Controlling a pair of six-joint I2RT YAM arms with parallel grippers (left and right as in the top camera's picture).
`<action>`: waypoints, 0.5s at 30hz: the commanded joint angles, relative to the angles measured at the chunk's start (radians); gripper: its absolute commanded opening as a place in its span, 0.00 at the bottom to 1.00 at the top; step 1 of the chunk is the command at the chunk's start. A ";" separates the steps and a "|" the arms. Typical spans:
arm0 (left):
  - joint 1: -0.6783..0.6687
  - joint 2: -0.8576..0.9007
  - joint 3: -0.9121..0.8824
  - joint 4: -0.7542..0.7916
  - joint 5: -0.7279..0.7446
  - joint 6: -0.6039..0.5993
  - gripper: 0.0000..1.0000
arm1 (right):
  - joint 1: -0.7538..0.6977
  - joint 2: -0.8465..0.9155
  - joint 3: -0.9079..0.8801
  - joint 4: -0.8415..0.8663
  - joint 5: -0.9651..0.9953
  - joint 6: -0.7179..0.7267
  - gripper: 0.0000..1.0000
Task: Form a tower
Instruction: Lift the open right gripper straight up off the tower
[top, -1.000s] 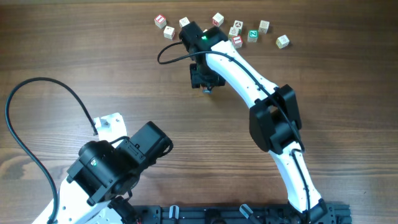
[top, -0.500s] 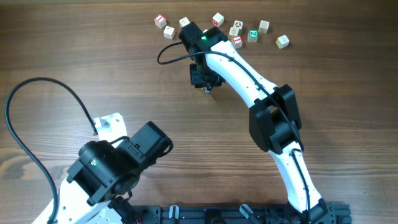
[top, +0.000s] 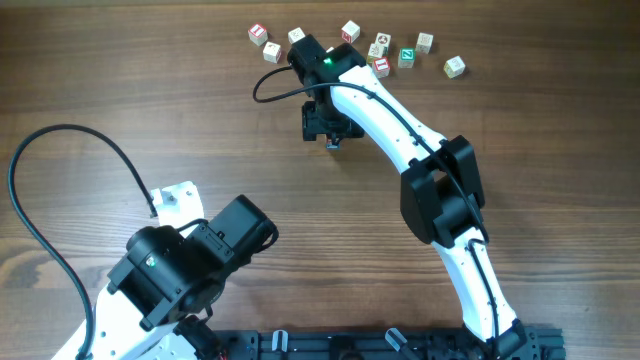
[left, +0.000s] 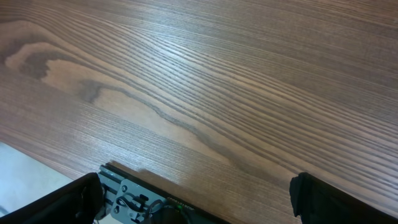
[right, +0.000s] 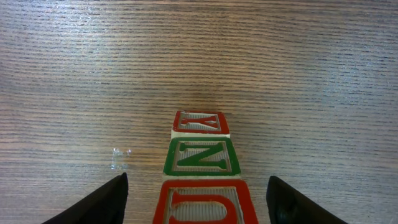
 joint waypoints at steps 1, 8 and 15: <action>0.001 -0.005 0.000 -0.001 -0.007 -0.020 1.00 | 0.006 0.017 0.004 0.010 -0.003 0.004 0.75; 0.001 -0.005 0.000 -0.001 -0.007 -0.020 1.00 | 0.005 0.019 0.004 0.026 -0.030 -0.008 0.70; 0.001 -0.005 0.000 -0.001 -0.007 -0.020 1.00 | -0.055 0.019 0.004 -0.001 -0.134 -0.072 0.71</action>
